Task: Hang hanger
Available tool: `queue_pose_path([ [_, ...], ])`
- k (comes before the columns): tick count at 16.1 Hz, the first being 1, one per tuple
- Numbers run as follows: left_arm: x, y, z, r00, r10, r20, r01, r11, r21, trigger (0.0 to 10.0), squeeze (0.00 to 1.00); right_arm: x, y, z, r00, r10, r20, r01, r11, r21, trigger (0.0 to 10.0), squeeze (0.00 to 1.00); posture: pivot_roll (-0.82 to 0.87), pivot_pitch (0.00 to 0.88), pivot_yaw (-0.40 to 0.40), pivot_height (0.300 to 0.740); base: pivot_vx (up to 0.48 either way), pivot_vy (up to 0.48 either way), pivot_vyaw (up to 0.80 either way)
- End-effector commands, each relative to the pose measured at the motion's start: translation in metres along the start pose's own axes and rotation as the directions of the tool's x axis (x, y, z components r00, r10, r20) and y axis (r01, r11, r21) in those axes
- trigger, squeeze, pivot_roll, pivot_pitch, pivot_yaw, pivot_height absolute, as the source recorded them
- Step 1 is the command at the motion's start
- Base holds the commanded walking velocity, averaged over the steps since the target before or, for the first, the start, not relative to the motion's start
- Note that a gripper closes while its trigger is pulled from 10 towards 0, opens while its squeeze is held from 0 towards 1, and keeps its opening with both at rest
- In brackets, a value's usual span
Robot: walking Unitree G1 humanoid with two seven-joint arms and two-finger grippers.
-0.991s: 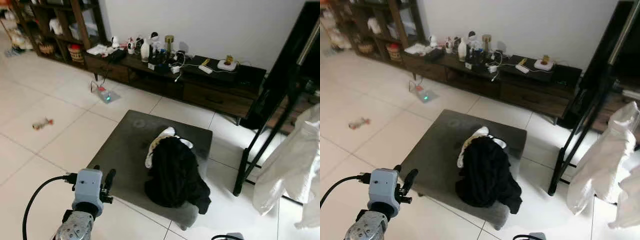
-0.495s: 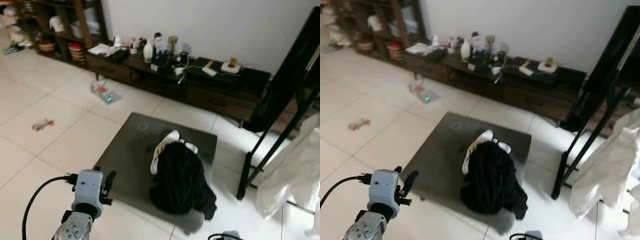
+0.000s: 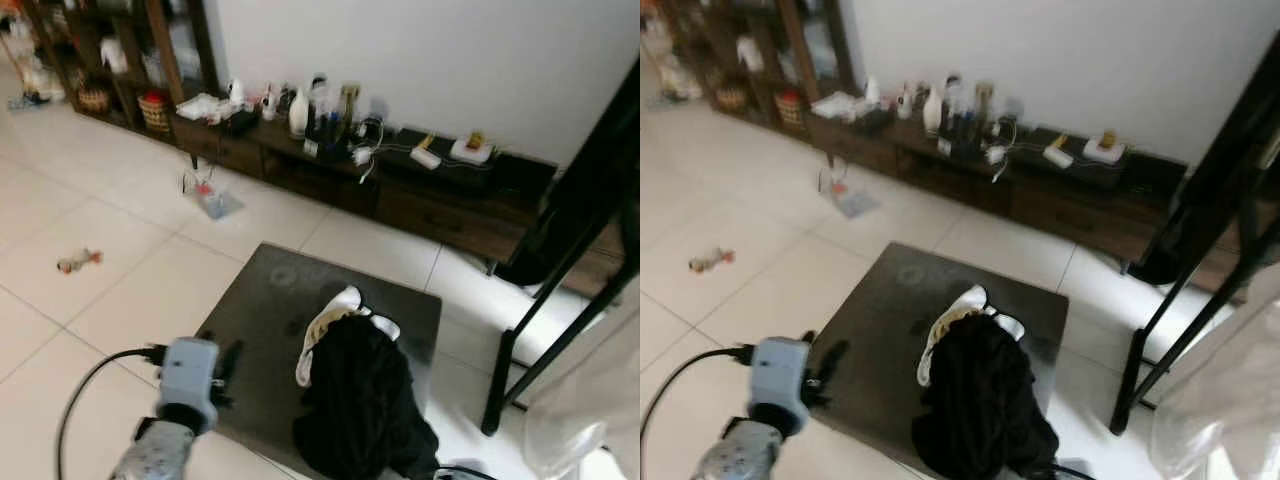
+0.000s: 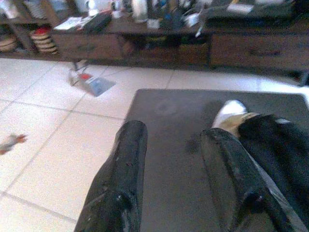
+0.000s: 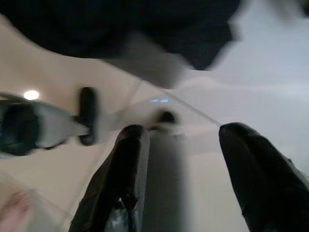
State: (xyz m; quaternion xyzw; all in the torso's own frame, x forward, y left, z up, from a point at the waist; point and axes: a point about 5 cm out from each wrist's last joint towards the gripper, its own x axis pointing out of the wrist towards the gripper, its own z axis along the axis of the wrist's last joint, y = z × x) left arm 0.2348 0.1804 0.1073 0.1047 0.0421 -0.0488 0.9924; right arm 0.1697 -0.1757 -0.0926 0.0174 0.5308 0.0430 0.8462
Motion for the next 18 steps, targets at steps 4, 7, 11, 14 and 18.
queue_pose_path([
  [4, -0.0001, -0.0029, 0.0014, 1.000, -0.002, 0.012, 0.002, 1.000, 0.003, 10.0, 0.00, -0.0018, -0.0075, -0.0074, 1.000, -0.018, -0.020, 0.017, 1.000, -0.005, 10.0, 0.00, 0.14, 0.106, -0.013, 0.740, 0.000, -0.356, 0.00],
  [7, 0.0001, -0.0033, 0.0010, 1.000, -0.004, 0.010, 0.004, 1.000, -0.004, 10.0, 0.00, -0.0018, -0.0075, -0.0072, 1.000, -0.018, -0.018, 0.018, 1.000, -0.003, 10.0, 0.00, 0.13, 0.110, -0.015, 0.740, 0.000, -0.480, 0.00],
  [11, 0.0005, -0.0032, 0.0001, 1.000, 0.004, 0.004, -0.004, 1.000, -0.008, 10.0, 0.00, -0.0018, -0.0074, -0.0072, 1.000, -0.014, -0.017, 0.014, 1.000, -0.003, 10.0, 0.00, 0.13, 0.111, -0.017, 0.740, 0.000, -0.240, 0.00],
  [14, 0.0006, -0.0030, 0.0004, 1.000, 0.003, 0.017, -0.003, 1.000, -0.017, 10.0, 0.00, -0.0018, -0.0071, -0.0072, 1.000, -0.010, -0.018, 0.010, 1.000, -0.004, 10.0, 0.00, 0.13, 0.112, -0.017, 0.740, 0.000, 0.000, 0.00],
  [18, 0.0007, -0.0004, -0.0012, 1.000, 0.013, 0.003, -0.013, 1.000, -0.026, 10.0, 0.00, -0.0017, -0.0065, -0.0068, 1.000, -0.005, -0.013, 0.004, 1.000, -0.004, 10.0, 0.00, 0.13, 0.111, -0.017, 0.740, 0.000, 0.000, 0.00],
])
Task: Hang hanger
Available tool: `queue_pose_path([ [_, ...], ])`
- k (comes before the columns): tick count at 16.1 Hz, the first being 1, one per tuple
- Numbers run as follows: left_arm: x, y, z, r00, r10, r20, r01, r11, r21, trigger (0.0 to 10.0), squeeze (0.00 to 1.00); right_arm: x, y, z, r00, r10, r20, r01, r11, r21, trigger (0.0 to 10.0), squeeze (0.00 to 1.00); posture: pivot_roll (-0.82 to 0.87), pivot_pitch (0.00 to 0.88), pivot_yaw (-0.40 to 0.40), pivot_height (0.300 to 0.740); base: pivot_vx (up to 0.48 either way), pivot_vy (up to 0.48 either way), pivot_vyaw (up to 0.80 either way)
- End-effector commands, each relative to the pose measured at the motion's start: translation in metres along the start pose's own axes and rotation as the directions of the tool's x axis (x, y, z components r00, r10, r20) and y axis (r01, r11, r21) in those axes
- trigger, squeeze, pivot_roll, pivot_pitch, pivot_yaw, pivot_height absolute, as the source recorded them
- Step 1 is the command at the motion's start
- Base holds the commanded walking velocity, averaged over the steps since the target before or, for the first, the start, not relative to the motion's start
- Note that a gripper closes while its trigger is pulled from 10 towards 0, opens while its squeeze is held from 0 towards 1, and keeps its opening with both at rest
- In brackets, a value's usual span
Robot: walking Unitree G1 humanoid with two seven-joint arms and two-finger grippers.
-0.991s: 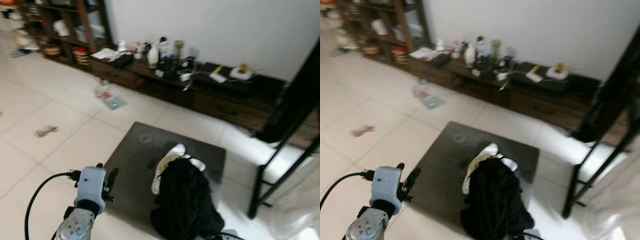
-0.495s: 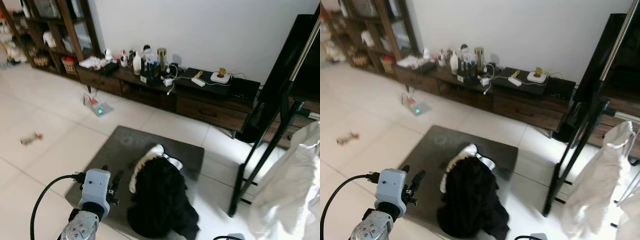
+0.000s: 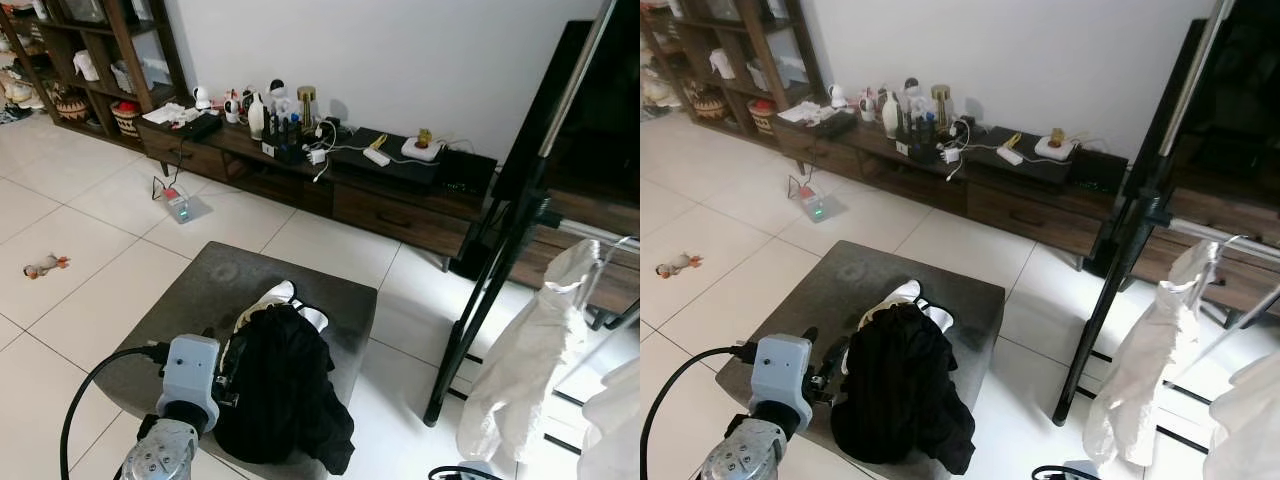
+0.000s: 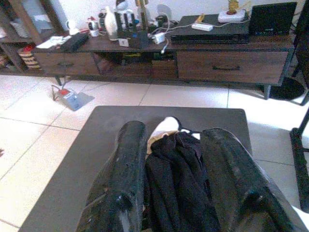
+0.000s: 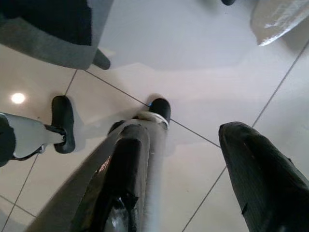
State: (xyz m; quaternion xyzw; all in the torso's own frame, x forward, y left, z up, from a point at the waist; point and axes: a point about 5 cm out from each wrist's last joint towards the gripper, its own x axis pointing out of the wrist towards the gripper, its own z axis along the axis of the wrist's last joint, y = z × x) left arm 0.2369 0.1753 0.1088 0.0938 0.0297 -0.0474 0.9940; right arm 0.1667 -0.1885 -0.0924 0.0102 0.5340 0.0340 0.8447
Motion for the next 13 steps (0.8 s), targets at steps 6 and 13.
queue_pose_path([
  [6, 0.0018, 0.0102, -0.0006, 1.000, 0.023, -0.005, -0.023, 1.000, 0.017, 10.0, 0.00, 0.0007, 0.0066, -0.0020, 0.999, 0.044, -0.005, -0.045, 0.997, -0.057, 10.0, 0.00, 0.12, 0.117, -0.024, 0.740, 0.146, 0.000, 0.20],
  [13, 0.0043, 0.0104, 0.0003, 1.000, 0.015, -0.001, -0.015, 1.000, 0.022, 10.0, 0.00, 0.0009, 0.0082, -0.0025, 0.999, 0.050, -0.002, -0.050, 0.998, -0.024, 10.0, 0.00, 0.11, 0.117, -0.015, 0.740, 0.302, 0.000, 0.18],
])
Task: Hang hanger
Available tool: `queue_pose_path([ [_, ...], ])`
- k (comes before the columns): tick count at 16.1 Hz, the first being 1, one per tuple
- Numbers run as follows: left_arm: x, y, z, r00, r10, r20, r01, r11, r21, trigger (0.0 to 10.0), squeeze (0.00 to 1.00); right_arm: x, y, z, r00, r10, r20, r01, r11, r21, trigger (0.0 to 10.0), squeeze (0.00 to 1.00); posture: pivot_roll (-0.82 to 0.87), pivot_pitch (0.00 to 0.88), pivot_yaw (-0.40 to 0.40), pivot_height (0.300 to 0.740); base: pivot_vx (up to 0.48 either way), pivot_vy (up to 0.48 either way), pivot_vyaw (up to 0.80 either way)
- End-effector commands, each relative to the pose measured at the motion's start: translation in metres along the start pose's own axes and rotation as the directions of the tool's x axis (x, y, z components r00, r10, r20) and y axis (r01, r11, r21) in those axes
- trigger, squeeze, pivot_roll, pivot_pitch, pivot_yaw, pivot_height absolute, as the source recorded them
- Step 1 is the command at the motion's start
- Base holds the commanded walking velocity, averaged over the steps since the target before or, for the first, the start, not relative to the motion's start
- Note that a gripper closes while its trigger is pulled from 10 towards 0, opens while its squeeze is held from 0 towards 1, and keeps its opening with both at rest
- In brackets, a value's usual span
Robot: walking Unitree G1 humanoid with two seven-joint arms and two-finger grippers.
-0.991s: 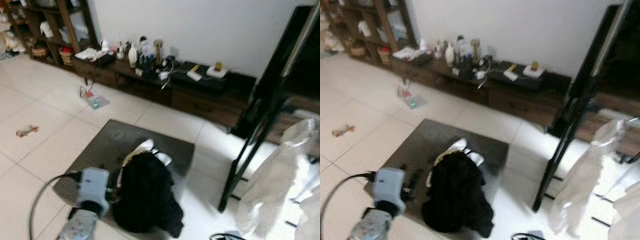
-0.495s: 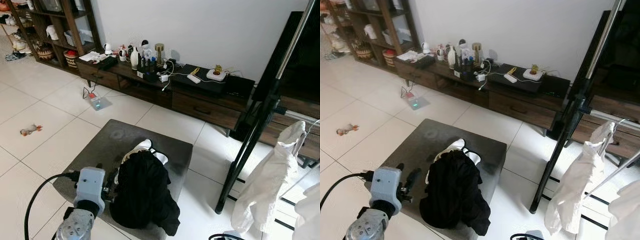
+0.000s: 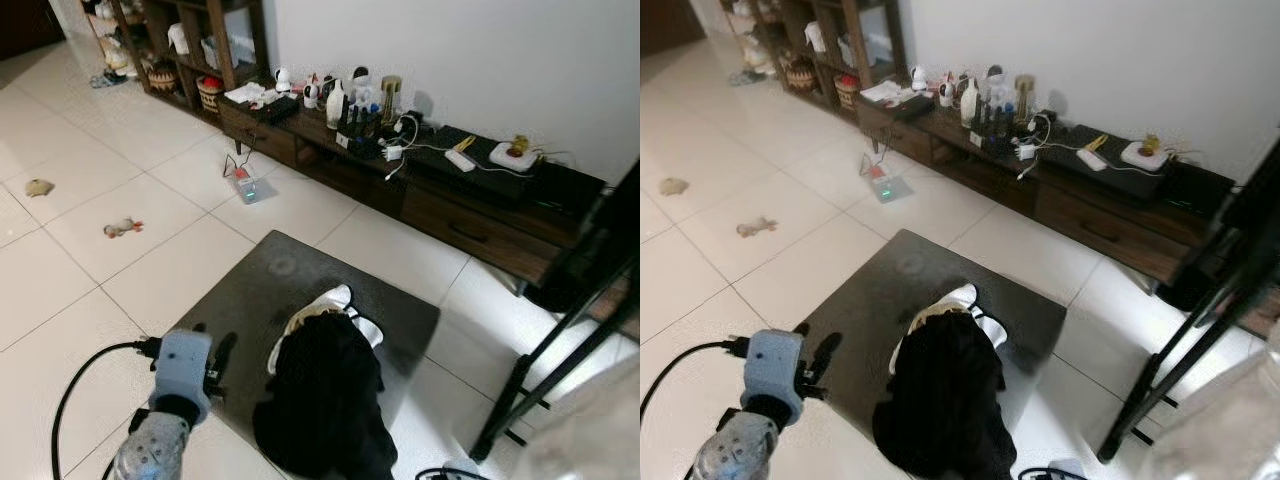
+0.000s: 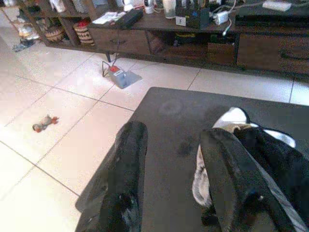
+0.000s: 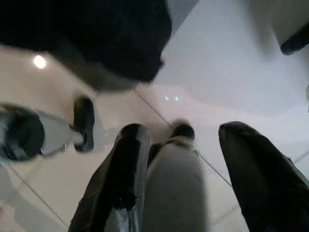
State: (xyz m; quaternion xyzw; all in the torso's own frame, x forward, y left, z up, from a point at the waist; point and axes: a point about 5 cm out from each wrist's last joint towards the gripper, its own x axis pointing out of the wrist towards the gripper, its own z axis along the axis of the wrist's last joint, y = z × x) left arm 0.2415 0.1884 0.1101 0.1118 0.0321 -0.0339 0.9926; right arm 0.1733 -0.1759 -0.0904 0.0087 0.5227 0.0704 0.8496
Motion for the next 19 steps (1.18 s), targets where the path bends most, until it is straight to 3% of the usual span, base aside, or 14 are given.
queue_pose_path([
  [1, 0.002, -0.002, 0.001, 1.000, -0.014, 0.009, 0.014, 1.000, -0.010, 10.0, 0.00, -0.001, -0.003, -0.009, 1.000, -0.005, -0.023, 0.006, 1.000, 0.023, 10.0, 0.00, 0.12, 0.117, -0.011, 0.740, 0.304, 0.000, 0.00],
  [5, 0.005, -0.005, -0.005, 0.999, -0.036, -0.035, 0.034, 0.998, -0.061, 10.0, 0.00, -0.002, -0.004, -0.009, 1.000, 0.001, -0.029, -0.001, 1.000, 0.013, 10.0, 0.00, 0.13, 0.123, -0.024, 0.740, 0.076, 0.000, 0.00],
  [7, 0.011, -0.009, -0.019, 0.992, -0.068, -0.106, 0.059, 0.994, -0.092, 10.0, 0.00, -0.002, -0.004, -0.009, 1.000, 0.002, -0.025, -0.002, 1.000, 0.014, 10.0, 0.00, 0.13, 0.129, -0.028, 0.740, 0.000, 0.000, 0.00],
  [10, 0.024, -0.012, -0.027, 0.991, -0.078, -0.112, 0.063, 0.989, -0.134, 10.0, 0.00, -0.002, -0.006, -0.009, 1.000, 0.001, -0.016, -0.001, 1.000, 0.027, 10.0, 0.00, 0.12, 0.134, -0.035, 0.740, 0.000, 0.000, 0.00],
  [16, 0.028, -0.020, -0.031, 0.992, -0.066, -0.107, 0.054, 0.992, -0.112, 10.0, 0.00, -0.003, -0.008, -0.009, 1.000, -0.007, -0.015, 0.007, 1.000, -0.021, 10.0, 0.00, 0.12, 0.144, -0.035, 0.740, 0.000, 0.000, 0.00],
  [19, 0.032, -0.018, -0.027, 0.995, -0.062, -0.081, 0.054, 0.994, -0.096, 10.0, 0.00, -0.003, -0.008, -0.010, 1.000, -0.010, -0.016, 0.010, 1.000, -0.026, 10.0, 0.00, 0.11, 0.138, -0.027, 0.740, 0.000, 0.000, 0.68],
])
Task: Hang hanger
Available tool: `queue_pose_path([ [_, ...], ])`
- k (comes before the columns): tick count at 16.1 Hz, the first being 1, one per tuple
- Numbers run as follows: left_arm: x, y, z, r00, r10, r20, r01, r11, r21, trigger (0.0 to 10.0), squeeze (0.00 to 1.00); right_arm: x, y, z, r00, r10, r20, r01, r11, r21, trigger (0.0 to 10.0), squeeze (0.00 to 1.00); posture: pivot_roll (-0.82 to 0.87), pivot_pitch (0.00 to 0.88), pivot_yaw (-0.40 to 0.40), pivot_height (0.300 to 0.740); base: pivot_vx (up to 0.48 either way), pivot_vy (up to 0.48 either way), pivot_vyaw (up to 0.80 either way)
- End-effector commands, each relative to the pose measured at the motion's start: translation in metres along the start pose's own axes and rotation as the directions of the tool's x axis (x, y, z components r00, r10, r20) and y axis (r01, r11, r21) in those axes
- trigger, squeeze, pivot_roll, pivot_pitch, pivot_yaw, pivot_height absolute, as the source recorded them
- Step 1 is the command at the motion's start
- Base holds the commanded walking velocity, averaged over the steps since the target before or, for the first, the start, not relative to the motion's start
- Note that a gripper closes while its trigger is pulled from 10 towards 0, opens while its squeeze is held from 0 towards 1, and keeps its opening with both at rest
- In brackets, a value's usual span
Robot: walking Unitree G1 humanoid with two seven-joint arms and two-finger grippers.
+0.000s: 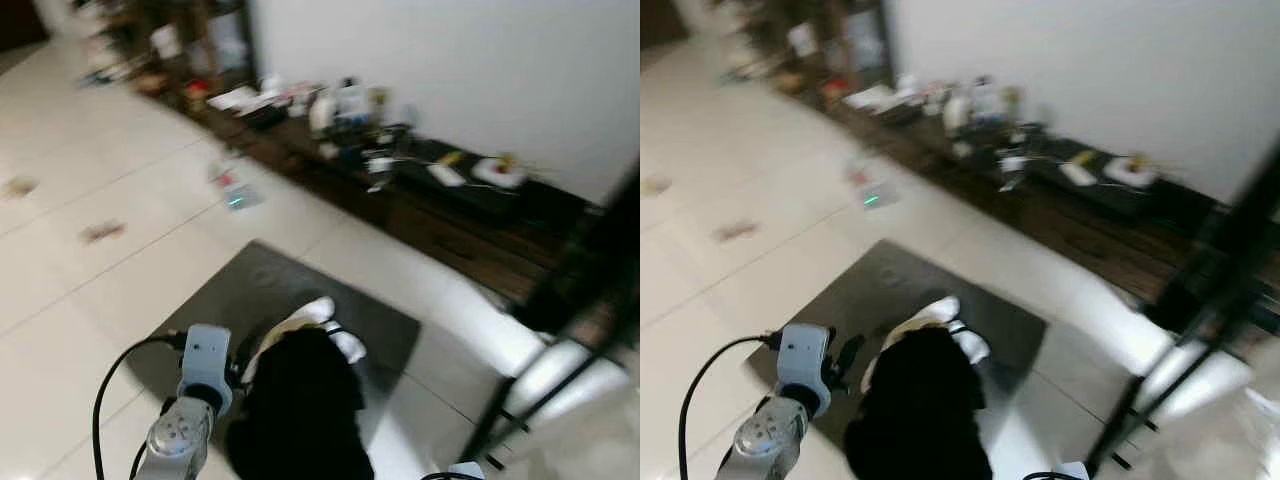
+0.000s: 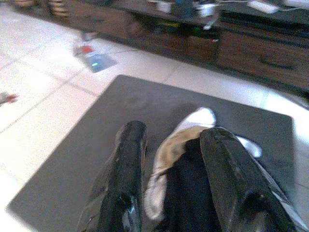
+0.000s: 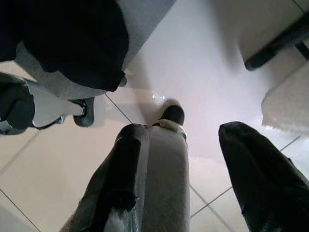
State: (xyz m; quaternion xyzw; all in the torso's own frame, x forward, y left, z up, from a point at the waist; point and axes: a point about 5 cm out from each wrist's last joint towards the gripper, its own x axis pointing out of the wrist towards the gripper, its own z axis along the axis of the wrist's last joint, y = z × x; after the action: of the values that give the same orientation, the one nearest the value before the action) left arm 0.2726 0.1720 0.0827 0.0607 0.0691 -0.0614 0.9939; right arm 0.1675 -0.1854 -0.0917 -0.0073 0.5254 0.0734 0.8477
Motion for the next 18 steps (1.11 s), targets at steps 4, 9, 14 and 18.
queue_pose_path([
  [4, 0.007, -0.003, 0.009, 0.998, -0.040, 0.048, 0.039, 0.999, 0.010, 10.0, 0.00, 0.000, 0.002, -0.005, 1.000, -0.004, 0.004, 0.004, 0.998, 0.062, 10.0, 0.00, 0.11, 0.129, -0.026, 0.740, 0.000, 0.000, 0.20],
  [9, 0.011, -0.014, 0.018, 0.989, -0.084, 0.118, 0.086, 0.996, -0.018, 10.0, 0.00, 0.000, 0.003, -0.005, 1.000, -0.006, 0.013, 0.006, 0.999, 0.052, 10.0, 0.00, 0.11, 0.124, -0.027, 0.740, 0.000, 0.000, 0.00],
  [14, 0.014, -0.015, 0.021, 0.987, -0.090, 0.132, 0.091, 0.996, -0.001, 10.0, 0.00, 0.000, 0.002, -0.006, 1.000, -0.016, 0.020, 0.014, 0.998, 0.068, 10.0, 0.00, 0.11, 0.139, -0.032, 0.687, 0.000, 0.000, 0.00],
  [18, 0.013, -0.018, 0.019, 0.986, -0.106, 0.128, 0.106, 0.994, 0.006, 10.0, 0.00, 0.000, 0.001, -0.008, 1.000, -0.021, 0.012, 0.020, 0.998, 0.064, 10.0, 0.00, 0.11, 0.155, -0.032, 0.687, 0.000, 0.000, 0.00],
])
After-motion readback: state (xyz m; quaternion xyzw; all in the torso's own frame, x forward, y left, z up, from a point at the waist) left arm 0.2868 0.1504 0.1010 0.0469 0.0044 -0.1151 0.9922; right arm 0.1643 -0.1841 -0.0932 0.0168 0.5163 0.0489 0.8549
